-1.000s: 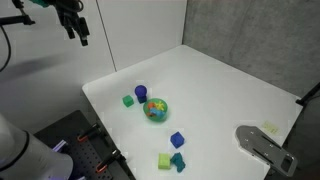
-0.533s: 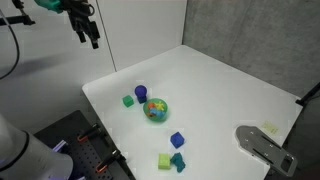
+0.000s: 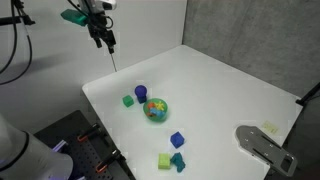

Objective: Put the blue ball in the bowl

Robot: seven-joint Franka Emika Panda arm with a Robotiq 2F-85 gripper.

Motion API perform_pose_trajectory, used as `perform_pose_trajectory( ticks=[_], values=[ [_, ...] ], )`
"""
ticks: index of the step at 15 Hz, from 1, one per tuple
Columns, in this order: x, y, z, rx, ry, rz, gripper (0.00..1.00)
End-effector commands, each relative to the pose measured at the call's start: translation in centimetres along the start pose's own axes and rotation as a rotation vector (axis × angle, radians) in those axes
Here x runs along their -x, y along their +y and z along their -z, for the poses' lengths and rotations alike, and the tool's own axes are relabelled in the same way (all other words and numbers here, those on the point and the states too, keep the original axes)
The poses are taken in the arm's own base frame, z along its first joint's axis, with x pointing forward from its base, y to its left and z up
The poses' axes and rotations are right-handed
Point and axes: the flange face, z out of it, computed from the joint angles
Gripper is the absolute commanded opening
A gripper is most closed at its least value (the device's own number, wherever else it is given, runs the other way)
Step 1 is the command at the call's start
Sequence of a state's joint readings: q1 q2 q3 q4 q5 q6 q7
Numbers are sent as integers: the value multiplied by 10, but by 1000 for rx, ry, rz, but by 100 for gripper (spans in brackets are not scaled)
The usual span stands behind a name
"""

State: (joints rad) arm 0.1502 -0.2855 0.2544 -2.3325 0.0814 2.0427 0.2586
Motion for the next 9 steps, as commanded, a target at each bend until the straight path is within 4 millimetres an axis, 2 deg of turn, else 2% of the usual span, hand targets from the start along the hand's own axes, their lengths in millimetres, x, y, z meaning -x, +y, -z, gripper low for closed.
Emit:
perform_pose_trajectory(
  ticks=[1, 9],
  values=[
    [-35, -4, -22, 8, 22, -8, 100],
    [-97, 0, -97, 62, 44, -17, 100]
  ],
)
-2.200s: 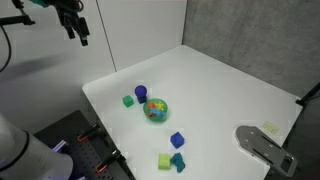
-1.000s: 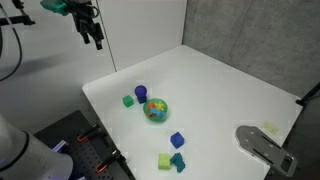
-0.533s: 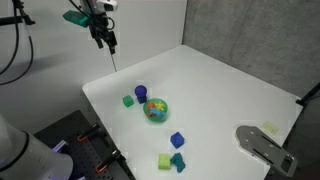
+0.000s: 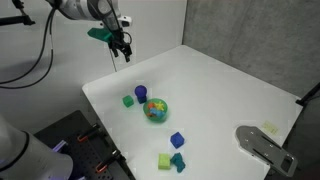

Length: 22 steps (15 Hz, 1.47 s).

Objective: Put the blue ball in the bowl

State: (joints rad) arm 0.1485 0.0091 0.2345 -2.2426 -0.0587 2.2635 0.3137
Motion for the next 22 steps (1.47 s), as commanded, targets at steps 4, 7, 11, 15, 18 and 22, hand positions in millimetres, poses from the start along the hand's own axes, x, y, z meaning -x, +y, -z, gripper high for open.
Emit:
perform_pose_trajectory(
  ticks=[4, 7, 11, 15, 18, 22],
  values=[
    [-47, 17, -56, 62, -10, -79, 100],
    [-57, 33, -82, 72, -33, -122, 100],
    [-66, 39, -113, 61, -45, -136, 100],
    [-71, 35, -139, 63, -40, -135, 100],
    [-71, 28, -157, 60, -30, -147, 100],
    [-68, 21, -181, 76, -36, -169, 100]
  ],
)
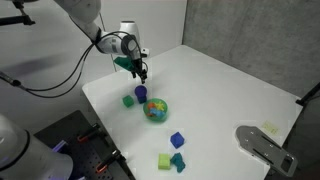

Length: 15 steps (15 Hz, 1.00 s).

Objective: Put the blue ball in the bowl

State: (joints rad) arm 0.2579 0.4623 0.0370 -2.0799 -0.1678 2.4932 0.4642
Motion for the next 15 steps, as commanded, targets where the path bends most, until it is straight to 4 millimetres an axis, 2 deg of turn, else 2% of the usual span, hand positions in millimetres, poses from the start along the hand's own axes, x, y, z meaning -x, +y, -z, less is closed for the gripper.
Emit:
perform_pose_trajectory(
  ticks=[1, 9, 15],
  values=[
    [-4, -7, -16, 22, 7, -32, 100],
    [-3, -13, -52, 71, 5, -51, 100],
    [-7, -16, -70, 101, 4, -57, 100]
  ],
)
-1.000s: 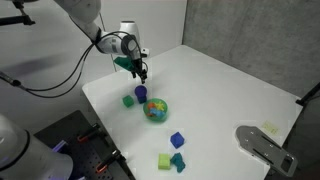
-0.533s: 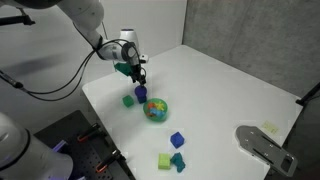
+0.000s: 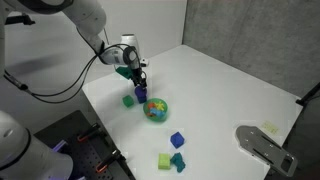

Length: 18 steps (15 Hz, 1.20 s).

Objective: Put the blue ball in the bowl

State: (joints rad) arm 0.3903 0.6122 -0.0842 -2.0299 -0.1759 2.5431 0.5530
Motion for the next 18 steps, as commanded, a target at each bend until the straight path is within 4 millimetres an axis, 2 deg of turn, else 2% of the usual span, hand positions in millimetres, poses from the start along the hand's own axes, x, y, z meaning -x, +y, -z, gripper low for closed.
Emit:
perform_pose_trajectory(
  ticks=[1, 2, 4, 10, 14, 18],
  values=[
    [-8, -5, -8, 28, 20, -12, 75],
    [-9, -6, -9, 32, 19, -9, 73],
    [-11, -8, -5, 38, 22, -11, 57],
    [-24, 2, 30, 34, 49, -32, 48],
    [-35, 27, 52, 55, 57, -74, 47],
    [-44, 63, 59, 113, 65, -122, 47]
  ],
)
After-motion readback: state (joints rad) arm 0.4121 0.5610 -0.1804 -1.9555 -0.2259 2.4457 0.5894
